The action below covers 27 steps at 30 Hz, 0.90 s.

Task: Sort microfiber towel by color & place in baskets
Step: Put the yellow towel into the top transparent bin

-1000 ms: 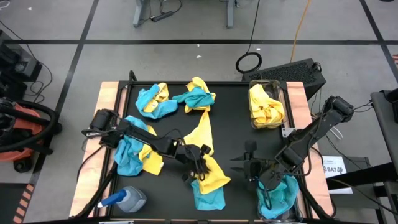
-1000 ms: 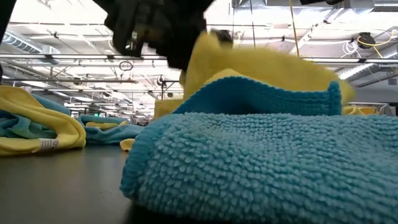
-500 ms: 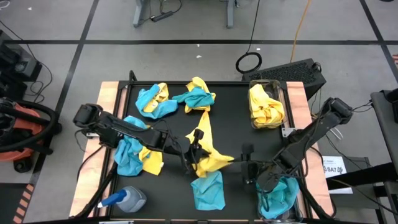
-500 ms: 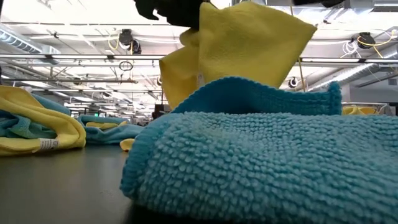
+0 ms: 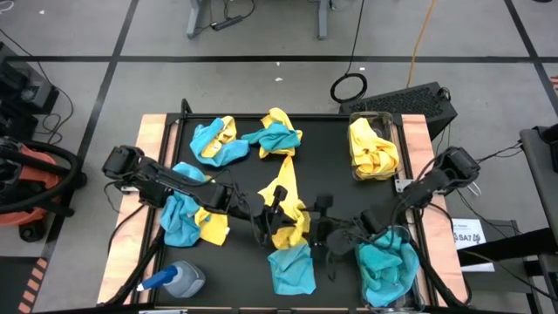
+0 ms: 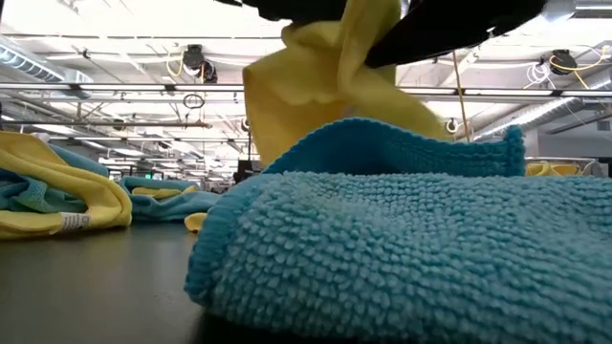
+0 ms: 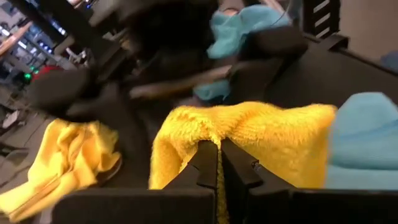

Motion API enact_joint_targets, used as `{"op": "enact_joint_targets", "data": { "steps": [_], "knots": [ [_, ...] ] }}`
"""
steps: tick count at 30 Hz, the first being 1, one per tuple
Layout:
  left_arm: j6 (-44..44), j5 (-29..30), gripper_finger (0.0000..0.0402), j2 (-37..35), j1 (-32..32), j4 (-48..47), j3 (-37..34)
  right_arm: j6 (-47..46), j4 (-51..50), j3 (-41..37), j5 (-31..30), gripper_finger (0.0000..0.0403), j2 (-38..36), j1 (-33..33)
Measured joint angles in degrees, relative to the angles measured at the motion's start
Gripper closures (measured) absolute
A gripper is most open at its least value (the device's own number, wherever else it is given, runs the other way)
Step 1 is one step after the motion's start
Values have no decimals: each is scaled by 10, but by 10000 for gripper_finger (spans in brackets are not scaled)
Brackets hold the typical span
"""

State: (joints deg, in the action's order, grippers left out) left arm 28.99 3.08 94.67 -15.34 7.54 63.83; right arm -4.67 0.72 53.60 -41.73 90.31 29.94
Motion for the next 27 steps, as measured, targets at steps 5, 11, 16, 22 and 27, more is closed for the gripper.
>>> {"op": "enact_joint_targets", "data": {
  "steps": [5, 11, 16, 22, 27],
  "knots": [
    [18, -2, 398, 0, -8, 6, 0, 26, 56, 0, 63, 114, 7, -21],
    [44, -37, 398, 0, -9, 46, 0, 53, 131, 0, 93, 132, 32, -40],
    [49, -44, 398, 0, -10, 57, 0, 54, 141, 0, 93, 167, 44, -49],
    [49, -45, 360, 0, -10, 51, 0, 77, 148, 0, 89, 284, 43, -52],
    [48, -33, 279, 0, -10, 53, 0, 92, 146, 0, 92, 388, 42, -58]
  ]
}}
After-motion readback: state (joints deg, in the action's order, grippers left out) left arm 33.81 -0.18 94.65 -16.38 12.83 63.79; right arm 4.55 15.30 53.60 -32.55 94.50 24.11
